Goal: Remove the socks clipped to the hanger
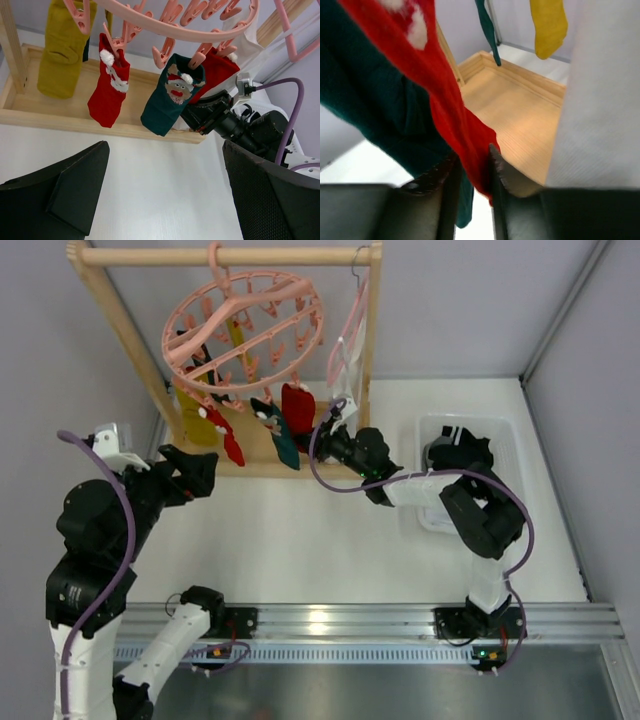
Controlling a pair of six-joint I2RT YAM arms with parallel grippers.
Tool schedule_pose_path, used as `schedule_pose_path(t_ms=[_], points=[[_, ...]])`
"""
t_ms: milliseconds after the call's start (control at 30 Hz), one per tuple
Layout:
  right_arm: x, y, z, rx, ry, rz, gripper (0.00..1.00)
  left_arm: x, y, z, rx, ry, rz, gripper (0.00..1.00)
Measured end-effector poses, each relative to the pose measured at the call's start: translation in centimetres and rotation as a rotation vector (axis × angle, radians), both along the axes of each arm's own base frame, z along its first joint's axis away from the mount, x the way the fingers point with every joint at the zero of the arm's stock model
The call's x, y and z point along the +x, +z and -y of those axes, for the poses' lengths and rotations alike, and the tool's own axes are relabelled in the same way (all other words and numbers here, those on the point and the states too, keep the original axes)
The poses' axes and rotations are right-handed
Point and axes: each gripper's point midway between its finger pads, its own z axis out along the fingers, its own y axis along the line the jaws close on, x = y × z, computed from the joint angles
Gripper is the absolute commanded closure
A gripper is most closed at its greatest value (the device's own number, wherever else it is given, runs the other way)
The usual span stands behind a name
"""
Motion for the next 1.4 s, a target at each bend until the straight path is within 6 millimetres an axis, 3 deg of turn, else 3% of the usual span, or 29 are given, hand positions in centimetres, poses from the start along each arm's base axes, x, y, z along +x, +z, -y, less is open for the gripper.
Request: schedule_pose_path(t_ms=[200,300,500,667,767,1100,1300,1400], points=[[0.2,0.8,0.1,0.024,-0.016,0.025,0.96,1.0,-0.4,0.6,0.015,-0.018,-0.032,0.01],[-0.3,1.2,0.1,0.033,-0.025,0.035,1.0,1.7,-0.5,1.1,0.018,-0.037,-0.054,0.02],[-3.2,1.8,0.1,0.025,-0.036,0.051,1.0,2.3,1.9,1.8,0.006,-0.068,-0.029,0.02],[-5.9,4.0,-0.6,0.033,-0.054,0.093,1.0,2.3,4.7,2.8,-0.021,-0.119,0.016,0.02],[-7.5,5.4,-1.2,0.035,-0.071,0.121,1.0,3.3,5.5,3.5,-0.029,-0.14,0.011,0.02],[-11.6,3.8,-3.2,-0.071,-0.09,0.112,1.0,10.0,2.0,5.6,0.029,-0.093,-0.149,0.02],[-12.5,4.5,-4.3,-0.082,-0.088,0.114,1.0,10.5,1.1,9.4,0.154,-0.057,-0.148,0.01],[-12.4,4.7,-4.3,-0.078,-0.09,0.115,1.0,11.2,0.5,10.1,0.219,0.004,-0.148,0.01]])
